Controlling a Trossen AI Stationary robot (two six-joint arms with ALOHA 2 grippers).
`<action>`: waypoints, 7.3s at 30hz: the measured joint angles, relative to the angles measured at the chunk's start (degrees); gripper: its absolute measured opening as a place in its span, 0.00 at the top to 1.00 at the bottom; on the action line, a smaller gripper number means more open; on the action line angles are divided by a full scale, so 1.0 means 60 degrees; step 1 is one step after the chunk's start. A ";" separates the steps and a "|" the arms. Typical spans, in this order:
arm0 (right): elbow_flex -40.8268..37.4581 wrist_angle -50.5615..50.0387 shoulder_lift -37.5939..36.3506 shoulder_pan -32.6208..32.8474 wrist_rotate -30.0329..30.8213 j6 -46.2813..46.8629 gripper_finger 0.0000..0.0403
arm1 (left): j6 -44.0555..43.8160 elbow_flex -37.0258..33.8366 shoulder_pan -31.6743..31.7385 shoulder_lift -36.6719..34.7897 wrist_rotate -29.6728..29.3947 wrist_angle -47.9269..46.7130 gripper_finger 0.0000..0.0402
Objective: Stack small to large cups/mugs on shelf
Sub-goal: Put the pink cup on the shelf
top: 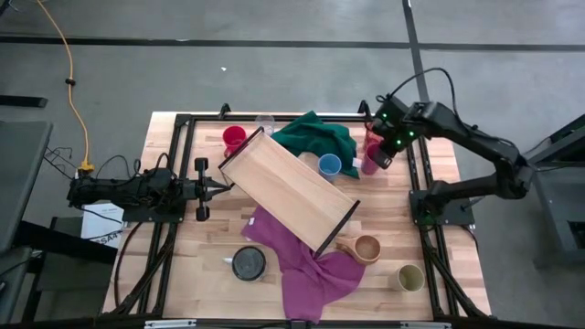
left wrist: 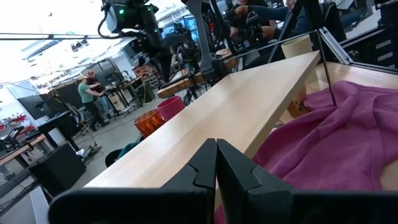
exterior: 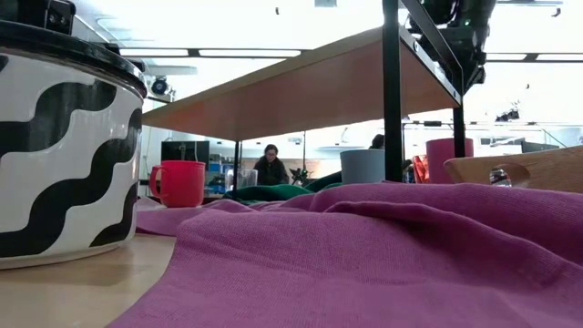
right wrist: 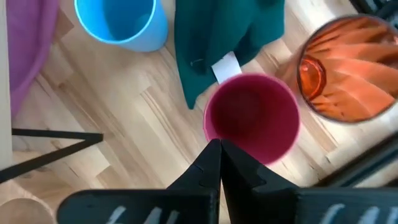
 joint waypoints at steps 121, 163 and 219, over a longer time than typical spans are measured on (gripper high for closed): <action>0.3684 -0.1093 0.1546 0.1465 -0.0120 -0.0051 1.00 | 0.0000 0.0003 0.0000 -0.0003 0.0003 0.0001 1.00; 0.9509 -0.2311 0.5325 0.6891 0.0786 0.0876 1.00 | 0.0001 0.0004 0.0000 -0.0001 0.0003 0.0002 1.00; 0.7911 -0.3029 0.4597 0.7408 0.0263 0.2115 1.00 | 0.0000 0.0002 0.0000 0.0000 0.0004 0.0001 1.00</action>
